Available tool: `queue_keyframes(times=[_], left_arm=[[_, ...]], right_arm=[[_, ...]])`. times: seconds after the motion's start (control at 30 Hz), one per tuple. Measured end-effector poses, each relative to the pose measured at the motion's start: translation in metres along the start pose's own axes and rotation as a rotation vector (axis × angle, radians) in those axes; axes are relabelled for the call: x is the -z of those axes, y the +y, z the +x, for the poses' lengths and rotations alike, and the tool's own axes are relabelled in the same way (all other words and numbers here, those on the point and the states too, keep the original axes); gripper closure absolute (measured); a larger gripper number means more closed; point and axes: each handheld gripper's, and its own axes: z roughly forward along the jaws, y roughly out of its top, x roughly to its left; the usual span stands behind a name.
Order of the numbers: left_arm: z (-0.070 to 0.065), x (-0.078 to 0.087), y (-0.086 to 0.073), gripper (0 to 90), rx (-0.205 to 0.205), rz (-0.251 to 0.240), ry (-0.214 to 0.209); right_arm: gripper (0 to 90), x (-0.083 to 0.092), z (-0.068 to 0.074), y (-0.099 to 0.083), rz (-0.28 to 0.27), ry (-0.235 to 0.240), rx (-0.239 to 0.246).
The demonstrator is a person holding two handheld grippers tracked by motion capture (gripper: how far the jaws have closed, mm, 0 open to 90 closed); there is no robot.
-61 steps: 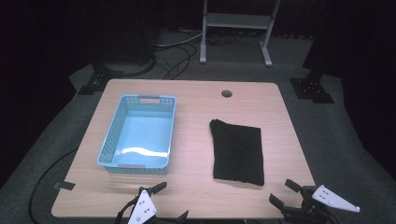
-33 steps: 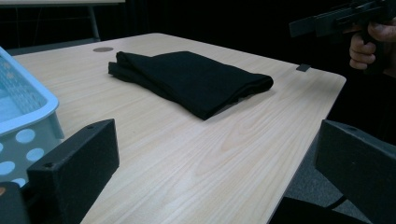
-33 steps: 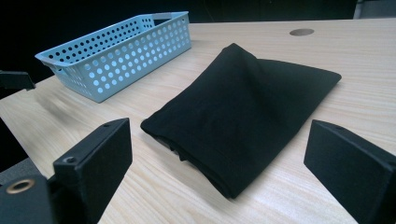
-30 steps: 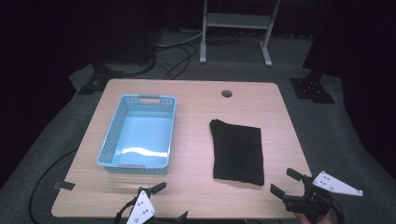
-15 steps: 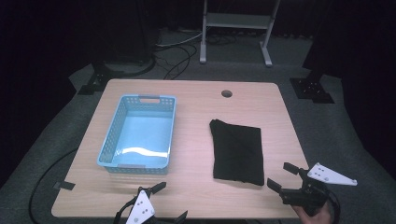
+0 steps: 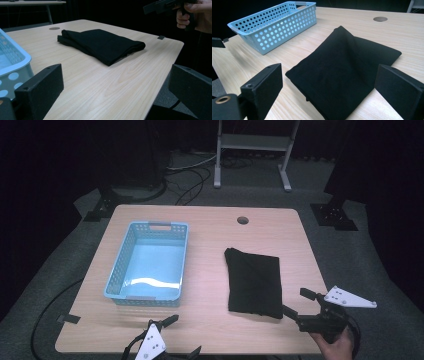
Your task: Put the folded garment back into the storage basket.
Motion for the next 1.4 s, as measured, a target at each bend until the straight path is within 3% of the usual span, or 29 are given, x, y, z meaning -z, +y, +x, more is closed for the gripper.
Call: queue_keyframes(times=[0.57, 1.4], left_arm=[[0.002, 0.001, 0.0, 0.0, 0.002, -0.003, 0.001], [0.004, 0.001, 0.001, 0.0, 0.003, -0.011, -0.001]], right_arm=[[7.7, -0.02, -0.002, 0.021, 0.046, 0.017, 0.015], [7.7, -0.056, -0.012, 0.046, 0.127, 0.003, 0.017]])
